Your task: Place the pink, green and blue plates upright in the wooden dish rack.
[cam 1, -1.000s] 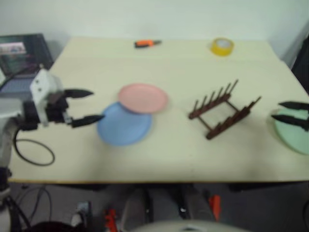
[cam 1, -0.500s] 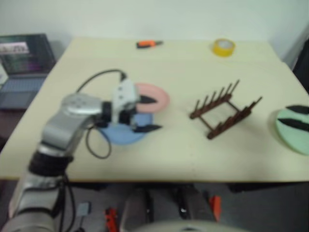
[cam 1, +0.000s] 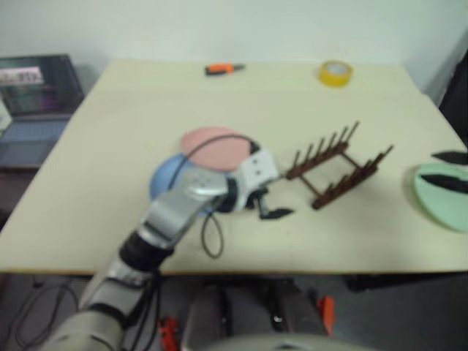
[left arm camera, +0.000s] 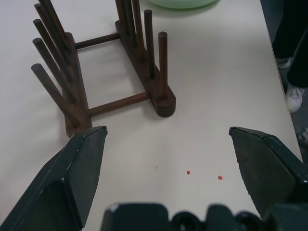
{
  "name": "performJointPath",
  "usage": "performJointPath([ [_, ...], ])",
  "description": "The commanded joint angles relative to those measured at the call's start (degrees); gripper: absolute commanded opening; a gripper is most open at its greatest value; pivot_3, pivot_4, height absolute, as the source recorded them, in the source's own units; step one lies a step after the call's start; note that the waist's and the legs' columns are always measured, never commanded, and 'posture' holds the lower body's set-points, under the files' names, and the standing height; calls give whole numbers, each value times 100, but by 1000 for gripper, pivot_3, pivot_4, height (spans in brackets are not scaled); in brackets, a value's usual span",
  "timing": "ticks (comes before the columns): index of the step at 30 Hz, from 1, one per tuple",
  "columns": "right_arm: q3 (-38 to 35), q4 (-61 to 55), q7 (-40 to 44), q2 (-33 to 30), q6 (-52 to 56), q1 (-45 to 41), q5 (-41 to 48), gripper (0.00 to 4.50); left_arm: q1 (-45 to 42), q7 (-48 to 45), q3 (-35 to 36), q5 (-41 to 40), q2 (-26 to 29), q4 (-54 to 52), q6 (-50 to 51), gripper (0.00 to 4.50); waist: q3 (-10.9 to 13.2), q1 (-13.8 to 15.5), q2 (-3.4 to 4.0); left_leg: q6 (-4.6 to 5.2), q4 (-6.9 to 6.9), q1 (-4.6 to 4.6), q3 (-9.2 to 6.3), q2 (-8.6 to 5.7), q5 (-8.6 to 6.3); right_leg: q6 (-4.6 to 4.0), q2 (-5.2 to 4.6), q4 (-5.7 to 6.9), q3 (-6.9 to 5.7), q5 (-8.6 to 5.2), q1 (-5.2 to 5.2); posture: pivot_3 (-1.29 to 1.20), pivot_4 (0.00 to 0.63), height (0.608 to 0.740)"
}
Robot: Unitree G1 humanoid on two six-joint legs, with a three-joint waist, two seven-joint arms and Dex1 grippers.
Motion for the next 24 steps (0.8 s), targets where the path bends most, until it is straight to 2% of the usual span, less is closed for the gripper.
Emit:
performJointPath([
  [1,124,-216,-64,44,119,-170,102,3214,97,349,-29,107,-325,31,35,4500,0,18,0,0,0,-2,0,0,0,0,-1,-3,-1,0,1,0,150,740],
  [7,159,-249,-94,55,172,-221,120,3214,110,798,-510,445,-1118,530,-92,4500,1,42,-1,0,-2,-9,-3,-3,0,1,-4,-7,-5,-2,0,0,150,740],
  [24,-337,-1013,-365,-11,702,351,351,3214,31,929,-604,1007,-1878,1931,-1140,4500,-2,25,4,0,-4,-10,-8,-3,-1,-2,-1,-10,-7,-3,0,0,150,740],
])
